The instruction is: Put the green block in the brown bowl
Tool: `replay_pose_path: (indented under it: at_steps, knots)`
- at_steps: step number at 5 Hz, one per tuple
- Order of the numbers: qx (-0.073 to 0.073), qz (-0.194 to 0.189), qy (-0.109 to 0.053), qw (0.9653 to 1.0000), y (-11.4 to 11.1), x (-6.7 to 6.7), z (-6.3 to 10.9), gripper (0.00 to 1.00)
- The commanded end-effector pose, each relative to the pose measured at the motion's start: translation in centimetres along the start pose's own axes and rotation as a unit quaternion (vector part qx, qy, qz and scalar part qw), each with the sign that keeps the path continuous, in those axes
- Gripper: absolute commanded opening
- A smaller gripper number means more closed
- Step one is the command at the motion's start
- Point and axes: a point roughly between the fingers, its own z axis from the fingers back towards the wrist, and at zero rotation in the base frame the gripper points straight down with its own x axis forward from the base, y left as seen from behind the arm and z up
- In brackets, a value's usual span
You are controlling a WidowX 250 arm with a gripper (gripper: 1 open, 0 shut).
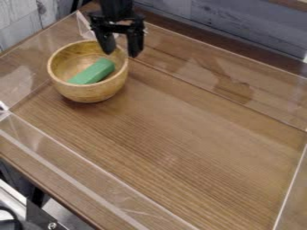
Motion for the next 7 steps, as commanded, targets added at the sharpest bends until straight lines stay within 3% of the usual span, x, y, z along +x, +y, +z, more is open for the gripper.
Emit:
replay_pose_path:
  at_steps: [1,7]
  knots:
    - [0.005,-0.010,-0.032,0.9994,-1.4,1.8,2.0,1.00]
    - [-0.012,-0.013,-0.021,0.9996,-2.4,2.9,0.1,1.00]
